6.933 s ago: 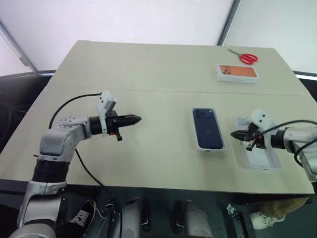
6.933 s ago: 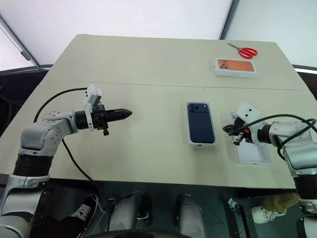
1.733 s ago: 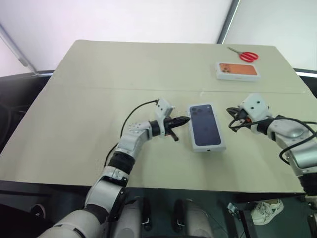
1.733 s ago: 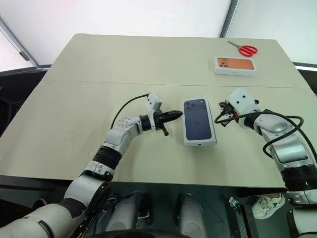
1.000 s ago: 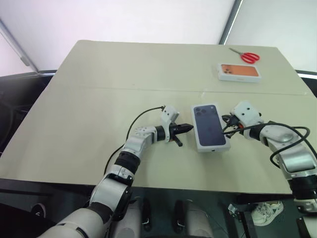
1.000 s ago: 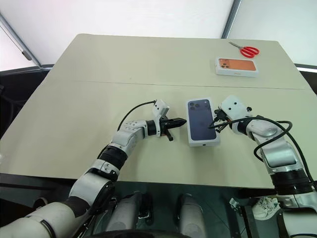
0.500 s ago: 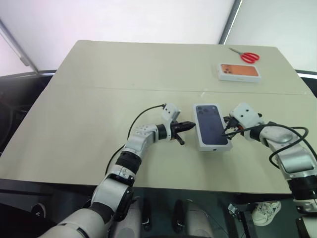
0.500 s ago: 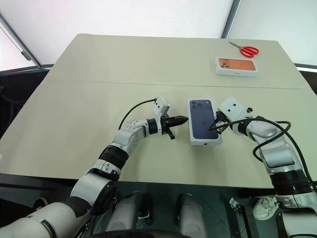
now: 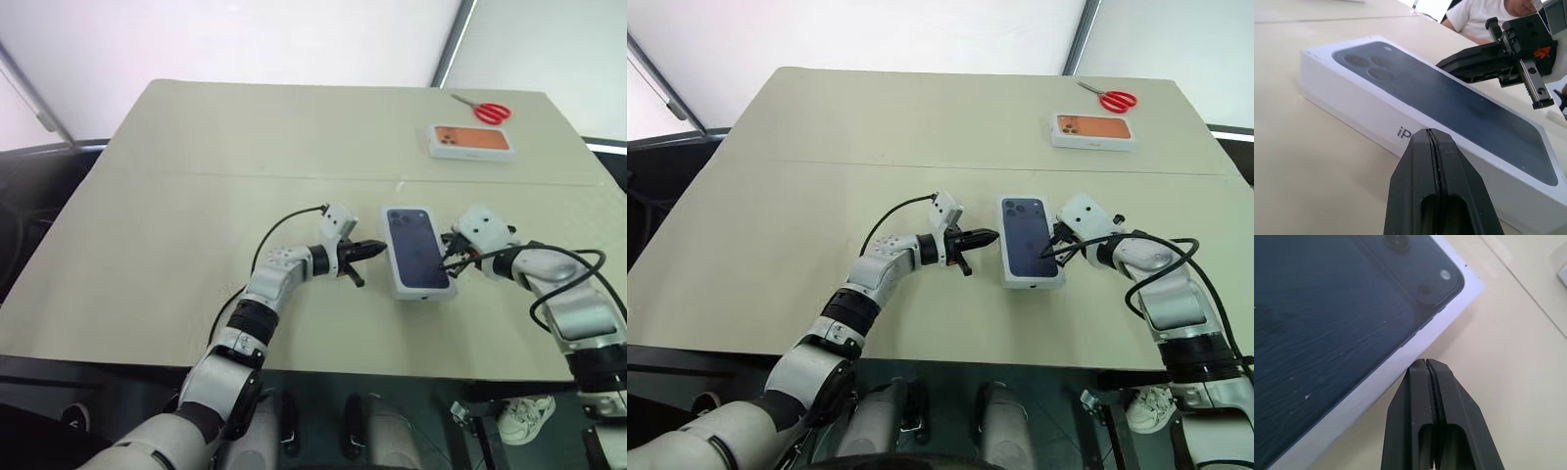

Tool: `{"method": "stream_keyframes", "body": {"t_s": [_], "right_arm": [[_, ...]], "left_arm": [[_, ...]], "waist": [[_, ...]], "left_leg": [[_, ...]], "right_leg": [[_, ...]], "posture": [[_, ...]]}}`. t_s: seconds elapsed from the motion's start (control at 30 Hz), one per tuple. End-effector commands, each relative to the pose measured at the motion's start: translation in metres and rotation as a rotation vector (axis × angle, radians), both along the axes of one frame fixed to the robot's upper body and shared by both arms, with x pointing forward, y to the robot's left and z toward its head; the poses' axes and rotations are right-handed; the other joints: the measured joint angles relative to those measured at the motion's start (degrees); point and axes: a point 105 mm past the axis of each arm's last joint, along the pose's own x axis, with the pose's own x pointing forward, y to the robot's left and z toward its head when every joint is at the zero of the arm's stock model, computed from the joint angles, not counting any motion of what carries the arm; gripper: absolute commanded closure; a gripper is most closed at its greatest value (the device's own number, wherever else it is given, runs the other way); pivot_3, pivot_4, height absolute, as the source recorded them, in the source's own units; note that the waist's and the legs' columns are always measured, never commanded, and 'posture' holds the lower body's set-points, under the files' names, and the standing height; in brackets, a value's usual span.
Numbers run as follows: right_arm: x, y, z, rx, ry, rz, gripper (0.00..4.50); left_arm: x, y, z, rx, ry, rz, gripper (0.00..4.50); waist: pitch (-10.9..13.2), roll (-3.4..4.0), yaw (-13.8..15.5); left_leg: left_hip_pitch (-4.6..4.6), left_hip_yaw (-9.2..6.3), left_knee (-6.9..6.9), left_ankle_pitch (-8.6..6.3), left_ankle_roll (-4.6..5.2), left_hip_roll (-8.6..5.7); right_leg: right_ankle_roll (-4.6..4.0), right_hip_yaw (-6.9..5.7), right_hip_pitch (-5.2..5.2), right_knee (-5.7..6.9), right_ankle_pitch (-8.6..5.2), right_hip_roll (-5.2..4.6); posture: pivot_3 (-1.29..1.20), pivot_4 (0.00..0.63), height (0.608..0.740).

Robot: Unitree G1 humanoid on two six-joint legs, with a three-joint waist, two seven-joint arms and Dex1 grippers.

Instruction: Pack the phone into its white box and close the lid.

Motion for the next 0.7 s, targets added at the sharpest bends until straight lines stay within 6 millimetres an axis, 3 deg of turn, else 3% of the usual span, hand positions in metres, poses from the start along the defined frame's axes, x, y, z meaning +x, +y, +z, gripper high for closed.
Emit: {"method": "stream_keyframes", "body": {"t_s": [0.03, 0.2, 0.3, 0.5, 0.6, 0.7], "right_arm": [[0.012, -0.005, 0.042, 0.077, -0.154, -0.035, 4.47], [0.023, 0.012, 0.054, 0.115, -0.203, 0.014, 4.47], [0.030, 0.019, 0.046, 0.119, -0.182, 0.024, 4.47], [0.025, 0.032, 0.001, 0.102, -0.026, 0.057, 4.47], [0.007, 0.040, -0.014, 0.088, 0.055, 0.132, 4.47], [-0.009, 0.035, -0.024, 0.040, 0.122, 0.165, 4.47]], "left_arm": [[0.010, -0.002, 0.037, -0.066, -0.090, 0.022, 4.50], [0.019, -0.013, 0.051, -0.059, -0.134, 0.031, 4.50], [0.023, -0.024, 0.052, -0.056, -0.139, 0.043, 4.50], [0.009, -0.041, 0.009, 0.119, -0.128, -0.053, 4.50], [-0.002, -0.038, -0.009, 0.182, -0.142, -0.120, 4.50], [-0.010, -0.030, -0.015, 0.196, -0.147, -0.173, 4.50]], "waist": [[0.00, 0.00, 0.01], [0.00, -0.01, 0.25], [0.00, -0.01, 0.19], [0.00, -0.01, -0.04], [-0.03, 0.00, -0.06], [-0.07, 0.00, 0.01]], "left_leg": [[0.00, 0.00, 0.00, 0.00, -0.01, 0.01], [0.00, 0.00, 0.00, 0.00, 0.00, -0.02], [0.01, 0.02, 0.00, 0.00, 0.01, -0.04], [0.08, 0.06, -0.01, 0.00, 0.01, -0.02], [0.17, 0.06, -0.02, 0.00, 0.00, 0.00], [0.35, 0.03, -0.02, -0.03, 0.02, 0.01]], "right_leg": [[0.00, 0.00, 0.00, 0.00, 0.00, 0.01], [0.00, -0.01, 0.02, -0.01, 0.00, 0.02], [0.01, -0.01, 0.06, -0.01, 0.00, 0.01], [0.02, -0.01, 0.06, 0.02, 0.00, 0.04], [0.02, -0.01, 0.13, 0.02, 0.00, 0.05], [0.01, 0.00, 0.29, -0.01, -0.01, 0.01]], "posture": [[0.00, 0.150, 0.738], [0.00, 0.150, 0.738], [0.00, 0.150, 0.738], [0.00, 0.150, 0.738], [0.00, 0.150, 0.738], [0.00, 0.150, 0.738]]}}
